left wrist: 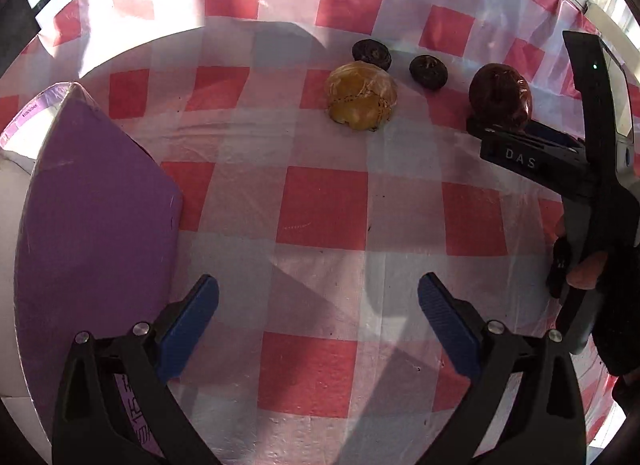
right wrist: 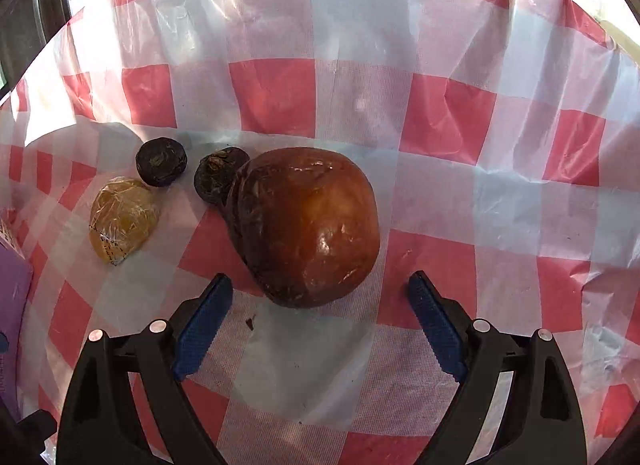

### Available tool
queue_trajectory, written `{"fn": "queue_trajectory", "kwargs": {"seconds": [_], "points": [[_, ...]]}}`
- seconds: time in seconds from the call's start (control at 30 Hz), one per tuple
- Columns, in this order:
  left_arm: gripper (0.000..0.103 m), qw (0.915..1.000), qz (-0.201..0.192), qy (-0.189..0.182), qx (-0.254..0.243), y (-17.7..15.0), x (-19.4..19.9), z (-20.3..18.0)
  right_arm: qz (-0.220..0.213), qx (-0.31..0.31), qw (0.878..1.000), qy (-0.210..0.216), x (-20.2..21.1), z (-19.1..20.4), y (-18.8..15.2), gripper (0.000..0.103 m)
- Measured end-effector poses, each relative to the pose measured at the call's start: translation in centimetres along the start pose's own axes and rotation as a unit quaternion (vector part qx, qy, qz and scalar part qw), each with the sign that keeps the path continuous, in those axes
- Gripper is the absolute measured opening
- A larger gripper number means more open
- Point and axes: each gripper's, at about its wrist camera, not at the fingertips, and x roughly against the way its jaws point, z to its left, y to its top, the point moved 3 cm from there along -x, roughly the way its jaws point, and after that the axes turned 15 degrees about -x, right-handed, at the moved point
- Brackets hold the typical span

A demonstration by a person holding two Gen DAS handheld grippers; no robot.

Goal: Organize fruits
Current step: 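Grasp the wrapped yellow fruit with the left tool while the right tool grasps the large brown fruit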

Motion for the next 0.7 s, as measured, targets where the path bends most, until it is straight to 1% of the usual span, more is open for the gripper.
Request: {"fn": "queue_trajectory", "kwargs": {"seconds": [0.07, 0.17, 0.23, 0.3, 0.33, 0.4, 0.47, 0.57, 0.6, 0.63, 0.67, 0.7], "points": [[0.1, 1.0, 0.001, 0.004, 0.0, 0.9, -0.9, 0.1, -0.002, -0.002, 1.0, 0.01, -0.6, 0.1, 1.1, 0.086], [0.1, 0.9999, -0.011, 0.013, 0.0, 3.0, -2.2, 0.1, 0.001, 0.005, 1.0, 0.018, -1.3, 0.4, 1.8, 0.086], [0.1, 0.9996, -0.021, 0.017, -0.001, 4.6, -3.2, 0.2, -0.008, 0.008, 1.0, 0.013, -1.2, 0.3, 1.8, 0.076], [0.1, 0.9991, -0.035, 0.024, 0.001, 6.4, -4.1, 0.4, -0.011, 0.007, 1.0, 0.021, -1.1, 0.2, 1.9, 0.066], [0.1, 0.9988, -0.041, 0.028, 0.002, 7.2, -4.5, 0.6, -0.013, 0.004, 1.0, 0.019, -1.1, 0.1, 1.9, 0.063], [0.1, 0.9981, -0.05, 0.035, 0.002, 8.8, -5.5, 1.0, -0.012, -0.005, 1.0, 0.023, -0.8, -0.2, 1.9, 0.062], [0.1, 0.9977, -0.061, 0.03, -0.004, 10.0, -6.3, 1.2, -0.012, -0.006, 1.0, 0.023, -0.7, 0.0, 2.3, 0.062], [0.098, 0.9962, -0.076, 0.03, -0.031, 11.2, -7.1, 0.7, -0.011, -0.005, 1.0, 0.022, -0.5, -0.3, 2.4, 0.062], [0.095, 0.9952, -0.087, 0.026, -0.037, 11.3, -7.2, 0.6, -0.011, -0.005, 1.0, 0.023, -0.5, -0.3, 2.4, 0.062], [0.091, 0.9949, -0.094, 0.012, -0.034, 11.3, -7.3, 0.7, -0.011, -0.005, 1.0, 0.023, -0.6, -0.3, 2.4, 0.062], [0.08, 0.9946, -0.099, 0.01, -0.03, 11.3, -7.2, 0.7, -0.01, -0.005, 1.0, 0.023, -0.5, -0.4, 2.5, 0.062], [0.073, 0.9939, -0.104, 0.003, -0.035, 11.3, -6.9, 0.5, -0.01, -0.005, 1.0, 0.022, -0.4, -0.4, 2.5, 0.062]]}}
